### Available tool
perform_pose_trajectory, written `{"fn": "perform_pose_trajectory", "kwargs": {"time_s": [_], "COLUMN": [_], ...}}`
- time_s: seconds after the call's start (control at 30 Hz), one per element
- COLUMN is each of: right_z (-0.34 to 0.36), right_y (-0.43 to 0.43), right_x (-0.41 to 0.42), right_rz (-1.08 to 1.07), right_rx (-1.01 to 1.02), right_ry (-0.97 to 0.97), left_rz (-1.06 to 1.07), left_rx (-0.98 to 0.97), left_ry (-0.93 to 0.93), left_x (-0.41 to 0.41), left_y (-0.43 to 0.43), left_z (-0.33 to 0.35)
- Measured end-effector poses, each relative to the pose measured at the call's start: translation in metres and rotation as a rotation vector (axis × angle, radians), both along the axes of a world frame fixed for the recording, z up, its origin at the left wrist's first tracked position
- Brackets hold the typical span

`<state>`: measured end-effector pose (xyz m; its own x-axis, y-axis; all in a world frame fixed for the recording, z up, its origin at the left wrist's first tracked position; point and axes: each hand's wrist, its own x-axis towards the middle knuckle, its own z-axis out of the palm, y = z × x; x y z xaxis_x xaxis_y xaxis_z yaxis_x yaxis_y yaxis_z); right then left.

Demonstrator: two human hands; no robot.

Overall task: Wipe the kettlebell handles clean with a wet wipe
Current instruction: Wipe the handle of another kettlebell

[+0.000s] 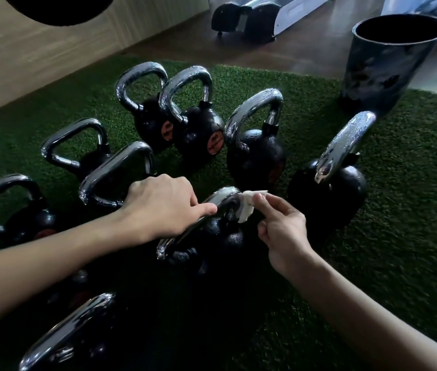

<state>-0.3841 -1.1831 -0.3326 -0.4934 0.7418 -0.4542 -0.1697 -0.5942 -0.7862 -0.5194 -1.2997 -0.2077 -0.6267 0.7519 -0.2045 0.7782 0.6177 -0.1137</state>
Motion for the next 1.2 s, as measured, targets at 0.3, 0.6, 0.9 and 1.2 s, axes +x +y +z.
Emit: {"fn": "perform_pose_trajectory", "kwargs": {"time_s": [0.3,0.6,0.9,1.2], "right_z": [-0.011,-0.022,-0.02,-0.021], "right_y": [0.025,0.008,-0.018,0.002], "right_x": [-0.02,-0.03,-0.05,-0.068], "right_rz": [0.27,0.352,0.053,0.121], "right_rx": [-0.451,-0.141,0.628,0.831], "right_ry": [0.107,-0.054,-0.234,-0.275], "left_rz": [0.027,0.087,0.159,0.25], "left_rx": [-0.036,-0.018,0.069,0.07], "left_ry": [-0.097,-0.191,-0.254,-0.304], "left_x": [-0.029,-0.061,-0.079,-0.089], "left_y": [0.006,0.013,-0.007,-0.007], "left_z": [-0.002,-0.003,-0.017,-0.021]}}
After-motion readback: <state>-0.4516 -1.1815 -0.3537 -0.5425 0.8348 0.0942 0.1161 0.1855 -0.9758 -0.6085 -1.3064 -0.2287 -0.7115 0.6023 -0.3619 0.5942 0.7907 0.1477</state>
